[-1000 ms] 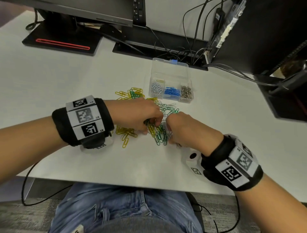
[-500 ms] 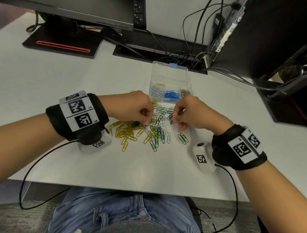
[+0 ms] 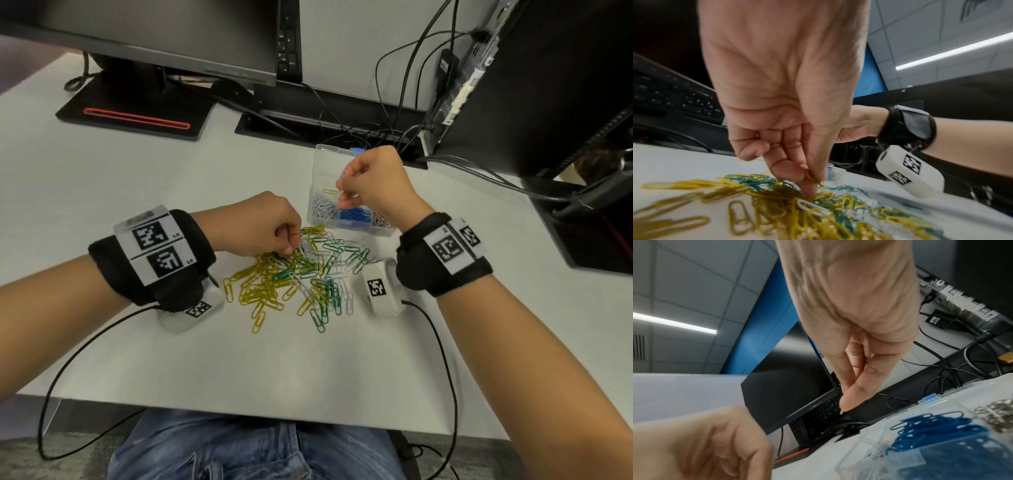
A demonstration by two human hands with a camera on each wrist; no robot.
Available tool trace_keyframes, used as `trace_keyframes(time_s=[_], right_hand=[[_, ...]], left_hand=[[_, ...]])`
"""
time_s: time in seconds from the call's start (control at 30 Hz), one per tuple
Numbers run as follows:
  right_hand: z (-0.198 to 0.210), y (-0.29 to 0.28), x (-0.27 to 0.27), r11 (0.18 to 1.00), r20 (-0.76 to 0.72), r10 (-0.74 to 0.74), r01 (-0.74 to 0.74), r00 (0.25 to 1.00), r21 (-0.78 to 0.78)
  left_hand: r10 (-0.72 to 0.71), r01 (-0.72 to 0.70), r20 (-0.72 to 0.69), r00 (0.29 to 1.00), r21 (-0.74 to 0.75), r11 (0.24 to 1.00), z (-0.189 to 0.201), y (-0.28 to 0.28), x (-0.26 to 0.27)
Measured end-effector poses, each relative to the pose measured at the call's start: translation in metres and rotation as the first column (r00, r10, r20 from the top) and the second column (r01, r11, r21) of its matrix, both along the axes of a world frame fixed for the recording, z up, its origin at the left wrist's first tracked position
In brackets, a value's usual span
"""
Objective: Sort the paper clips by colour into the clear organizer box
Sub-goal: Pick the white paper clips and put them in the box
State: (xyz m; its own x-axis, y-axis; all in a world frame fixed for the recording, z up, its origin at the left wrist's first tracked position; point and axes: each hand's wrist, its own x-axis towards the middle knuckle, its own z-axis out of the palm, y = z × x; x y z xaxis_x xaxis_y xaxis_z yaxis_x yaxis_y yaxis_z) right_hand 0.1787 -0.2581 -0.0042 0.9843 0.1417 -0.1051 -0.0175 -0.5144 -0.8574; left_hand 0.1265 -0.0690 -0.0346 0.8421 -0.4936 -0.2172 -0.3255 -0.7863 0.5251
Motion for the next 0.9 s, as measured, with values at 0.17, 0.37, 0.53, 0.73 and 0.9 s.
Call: trace_keyframes(time_s=[0.17, 0.37, 0.53, 0.73, 0.9], right_hand=[[-0.004, 0.000, 0.008, 0.981, 0.089, 0.061, -0.043, 0.994, -0.192], [0.004, -0.027, -0.035, 0.789, 0.012, 0.398, -0.335, 0.917, -0.515], [-0.007, -0.033, -0.055, 0.562, -0.253, 0.478, -0.514, 0.841, -0.648], [-0.006, -0.048, -0.060, 0.493, -0.322, 0.408, -0.504, 0.854, -0.709], [-0.008, -0.037, -0.059, 0.537, -0.216, 0.508, -0.502, 0.834, -0.678]], left_hand=[[-0.116, 0.104, 0.106, 0.988, 0.117, 0.988, 0.000, 0.004, -0.004], [-0.435, 0.385, 0.110, 0.893, 0.312, 0.869, -0.002, -0.003, -0.022], [-0.395, 0.293, 0.188, 0.899, 0.412, 0.863, 0.000, -0.013, -0.018], [-0.377, 0.236, 0.184, 0.908, 0.521, 0.820, 0.003, -0.007, -0.012], [-0.407, 0.284, 0.194, 0.893, 0.458, 0.842, 0.003, -0.011, -0.012]])
